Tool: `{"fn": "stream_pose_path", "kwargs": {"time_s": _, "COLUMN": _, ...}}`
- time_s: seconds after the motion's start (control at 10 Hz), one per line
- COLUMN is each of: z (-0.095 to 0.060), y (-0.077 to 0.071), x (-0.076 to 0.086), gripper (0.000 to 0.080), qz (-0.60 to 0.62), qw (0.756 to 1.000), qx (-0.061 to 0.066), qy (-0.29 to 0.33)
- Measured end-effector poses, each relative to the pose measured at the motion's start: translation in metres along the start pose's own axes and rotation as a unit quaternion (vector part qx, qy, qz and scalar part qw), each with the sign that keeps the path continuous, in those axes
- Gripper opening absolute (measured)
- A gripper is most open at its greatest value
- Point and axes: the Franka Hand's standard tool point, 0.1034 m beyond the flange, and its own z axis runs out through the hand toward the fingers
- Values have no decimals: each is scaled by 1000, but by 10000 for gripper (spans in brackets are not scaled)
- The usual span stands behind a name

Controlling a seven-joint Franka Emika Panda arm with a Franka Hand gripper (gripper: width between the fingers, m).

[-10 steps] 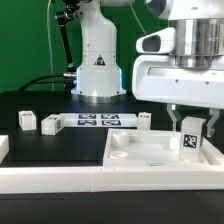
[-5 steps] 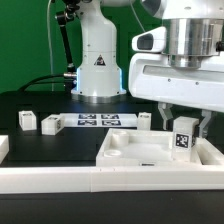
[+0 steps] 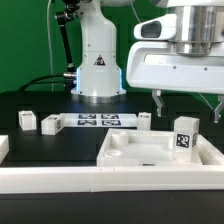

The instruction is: Assemble square table

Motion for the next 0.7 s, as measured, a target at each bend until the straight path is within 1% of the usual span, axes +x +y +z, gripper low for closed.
{"fn": "stream_pose_path", "kwargs": {"time_s": 0.5, "z": 3, "y": 0, "x": 0, "gripper": 649, "qz": 1, "qw": 1000, "qx": -1, "qy": -1}}
{"fn": "stream_pose_path", "kwargs": {"time_s": 0.6, "z": 2, "y": 0, "x": -1, "gripper": 649, "qz": -2, "qw": 1000, "qx": -2, "qy": -1}}
{"fn": "stream_pose_path", "kwargs": {"time_s": 0.7, "z": 1, "y": -4, "x": -5, "gripper": 649, "qz": -10, "qw": 1000, "qx": -3, "qy": -1}}
